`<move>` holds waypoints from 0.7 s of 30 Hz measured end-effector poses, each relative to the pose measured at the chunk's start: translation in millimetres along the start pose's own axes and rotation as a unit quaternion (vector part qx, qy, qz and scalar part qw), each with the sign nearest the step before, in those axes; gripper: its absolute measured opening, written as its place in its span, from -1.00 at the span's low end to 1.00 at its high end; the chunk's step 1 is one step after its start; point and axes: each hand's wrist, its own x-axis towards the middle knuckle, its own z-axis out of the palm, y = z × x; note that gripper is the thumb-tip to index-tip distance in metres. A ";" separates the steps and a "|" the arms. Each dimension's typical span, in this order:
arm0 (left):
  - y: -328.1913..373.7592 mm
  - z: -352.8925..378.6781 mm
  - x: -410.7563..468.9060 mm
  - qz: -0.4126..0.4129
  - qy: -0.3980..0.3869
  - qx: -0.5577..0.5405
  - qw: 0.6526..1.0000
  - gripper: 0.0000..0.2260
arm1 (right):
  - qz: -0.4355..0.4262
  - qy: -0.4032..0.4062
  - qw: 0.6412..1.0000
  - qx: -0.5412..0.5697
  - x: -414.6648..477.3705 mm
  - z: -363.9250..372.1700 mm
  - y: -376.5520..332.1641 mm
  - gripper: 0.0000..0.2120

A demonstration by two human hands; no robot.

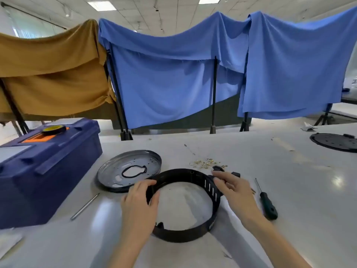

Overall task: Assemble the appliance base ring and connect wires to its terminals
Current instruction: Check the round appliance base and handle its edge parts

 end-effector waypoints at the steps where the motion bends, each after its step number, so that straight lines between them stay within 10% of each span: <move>1: -1.3 0.4 -1.6 -0.008 -0.005 0.025 1.000 -0.76 | -0.021 -0.015 0.999 -0.043 -1.7 3.4 -0.4 -0.80; 21: -21.9 11.7 12.0 -0.144 -0.120 -0.046 0.981 -0.51 | -0.034 0.069 0.949 -0.305 -3.0 11.5 14.8 -0.68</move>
